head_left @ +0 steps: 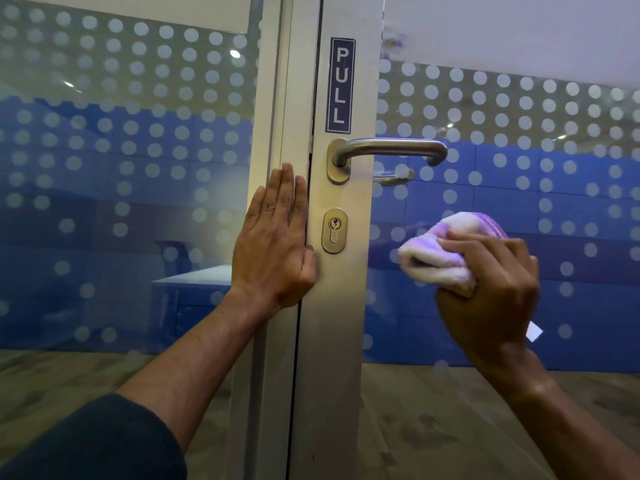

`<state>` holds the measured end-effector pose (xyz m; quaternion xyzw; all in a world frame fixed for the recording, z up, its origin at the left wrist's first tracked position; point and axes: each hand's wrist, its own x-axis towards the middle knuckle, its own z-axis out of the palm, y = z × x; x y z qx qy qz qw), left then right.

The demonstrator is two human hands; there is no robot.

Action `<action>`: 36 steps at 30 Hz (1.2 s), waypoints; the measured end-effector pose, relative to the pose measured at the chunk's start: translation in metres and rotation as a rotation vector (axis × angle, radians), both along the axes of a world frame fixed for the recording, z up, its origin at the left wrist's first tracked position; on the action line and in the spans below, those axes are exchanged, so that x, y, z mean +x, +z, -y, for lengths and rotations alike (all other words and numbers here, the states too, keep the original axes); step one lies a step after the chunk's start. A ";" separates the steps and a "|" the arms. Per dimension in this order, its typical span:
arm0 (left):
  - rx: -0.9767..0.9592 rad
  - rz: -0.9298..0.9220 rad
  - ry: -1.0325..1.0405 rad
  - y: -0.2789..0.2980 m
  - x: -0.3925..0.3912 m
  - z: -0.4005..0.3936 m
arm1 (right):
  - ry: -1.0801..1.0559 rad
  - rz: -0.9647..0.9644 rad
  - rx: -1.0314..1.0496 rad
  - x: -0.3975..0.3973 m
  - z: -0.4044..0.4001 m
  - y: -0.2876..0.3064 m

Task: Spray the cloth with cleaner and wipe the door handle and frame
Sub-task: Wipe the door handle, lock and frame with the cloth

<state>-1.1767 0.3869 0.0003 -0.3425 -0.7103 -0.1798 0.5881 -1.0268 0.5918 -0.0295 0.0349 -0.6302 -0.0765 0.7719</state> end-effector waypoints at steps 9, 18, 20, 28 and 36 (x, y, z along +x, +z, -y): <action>0.004 -0.020 0.006 -0.001 -0.001 0.000 | 0.102 0.091 0.055 -0.019 0.025 0.004; 0.040 -0.043 -0.063 -0.003 -0.003 -0.002 | 0.047 0.285 0.144 -0.042 0.071 0.037; 0.050 -0.028 -0.089 -0.003 -0.003 0.000 | 0.001 0.365 0.141 -0.050 0.081 0.046; 0.056 0.000 -0.132 -0.002 -0.005 -0.001 | -0.044 0.439 0.213 -0.060 0.083 0.063; 0.068 0.013 -0.155 -0.003 -0.006 -0.003 | -0.055 0.520 0.275 -0.058 0.088 0.074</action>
